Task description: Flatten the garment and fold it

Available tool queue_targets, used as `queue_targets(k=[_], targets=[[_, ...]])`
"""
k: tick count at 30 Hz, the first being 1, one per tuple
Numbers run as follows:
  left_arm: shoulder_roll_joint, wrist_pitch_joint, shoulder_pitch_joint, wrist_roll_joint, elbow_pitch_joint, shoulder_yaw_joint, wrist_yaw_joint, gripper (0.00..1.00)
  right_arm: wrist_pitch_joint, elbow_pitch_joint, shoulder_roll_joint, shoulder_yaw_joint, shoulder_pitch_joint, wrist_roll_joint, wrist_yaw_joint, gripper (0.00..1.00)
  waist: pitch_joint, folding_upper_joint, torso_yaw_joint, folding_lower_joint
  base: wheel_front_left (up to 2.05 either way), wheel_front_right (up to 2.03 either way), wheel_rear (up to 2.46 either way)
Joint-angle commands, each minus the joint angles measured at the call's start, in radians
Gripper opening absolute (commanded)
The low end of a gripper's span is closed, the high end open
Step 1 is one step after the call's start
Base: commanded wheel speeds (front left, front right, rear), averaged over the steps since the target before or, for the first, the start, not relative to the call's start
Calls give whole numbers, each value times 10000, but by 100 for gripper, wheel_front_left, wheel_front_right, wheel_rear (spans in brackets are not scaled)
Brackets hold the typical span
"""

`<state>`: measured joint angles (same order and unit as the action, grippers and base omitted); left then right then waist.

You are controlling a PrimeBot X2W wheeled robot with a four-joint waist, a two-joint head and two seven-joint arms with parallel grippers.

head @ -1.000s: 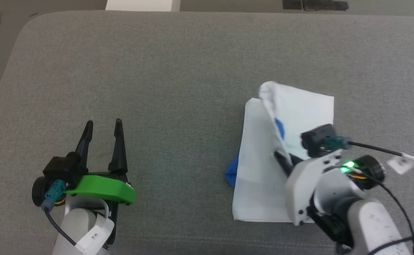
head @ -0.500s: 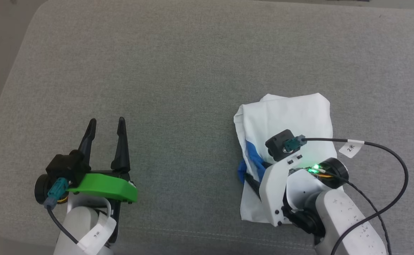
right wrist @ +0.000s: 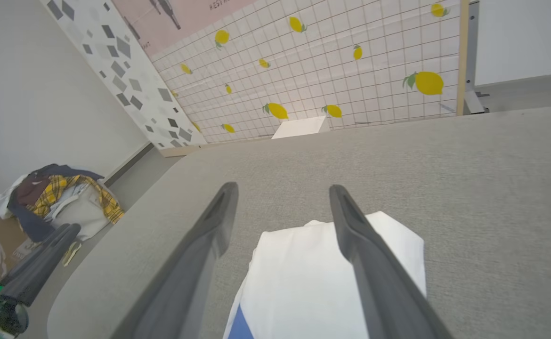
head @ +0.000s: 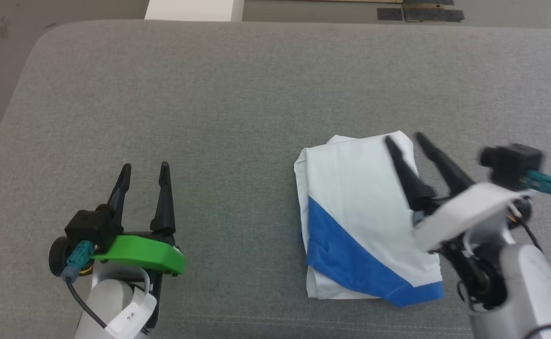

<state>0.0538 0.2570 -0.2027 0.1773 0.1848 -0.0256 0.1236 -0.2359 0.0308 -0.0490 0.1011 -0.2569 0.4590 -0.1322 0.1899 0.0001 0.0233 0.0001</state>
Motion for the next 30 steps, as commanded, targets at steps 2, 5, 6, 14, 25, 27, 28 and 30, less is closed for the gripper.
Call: queue_targets(k=[2,5,6,14,25,27,28,30], targets=[[-32,47,114,10,-29,-11,68,100,312,-108,-12,-640,410,418,15,100,-132,-1,-170,-1,0,0,0],[-33,47,146,9,-60,-15,69,100,208,-678,-12,-1430,767,1133,15,100,-151,-1,-253,-1,0,0,0],[-33,47,155,7,-66,-8,69,100,98,-969,-12,-1646,855,1517,15,100,-154,-1,-274,-1,0,0,0],[-34,47,107,-9,-126,30,69,100,-1070,-3407,-12,-1794,373,4564,15,100,27,-1,-321,-1,0,0,0],[-35,47,-35,36,-111,90,69,100,-2334,-5083,-12,-1435,-595,3363,15,100,255,-1,-108,-1,0,0,0],[-35,47,-42,46,-101,95,69,100,-2635,-5199,-12,-1283,-659,3088,15,62,258,-1,-86,-1,0,0,0],[-35,47,-41,49,-96,93,65,100,-2733,-5183,-12,-1215,-679,2888,15,27,255,-1,-87,-1,0,0,0],[-35,47,-24,61,-106,55,32,100,-2812,-4988,-12,-1102,-716,2343,15,0,256,-1,-149,-1,0,0,0]])
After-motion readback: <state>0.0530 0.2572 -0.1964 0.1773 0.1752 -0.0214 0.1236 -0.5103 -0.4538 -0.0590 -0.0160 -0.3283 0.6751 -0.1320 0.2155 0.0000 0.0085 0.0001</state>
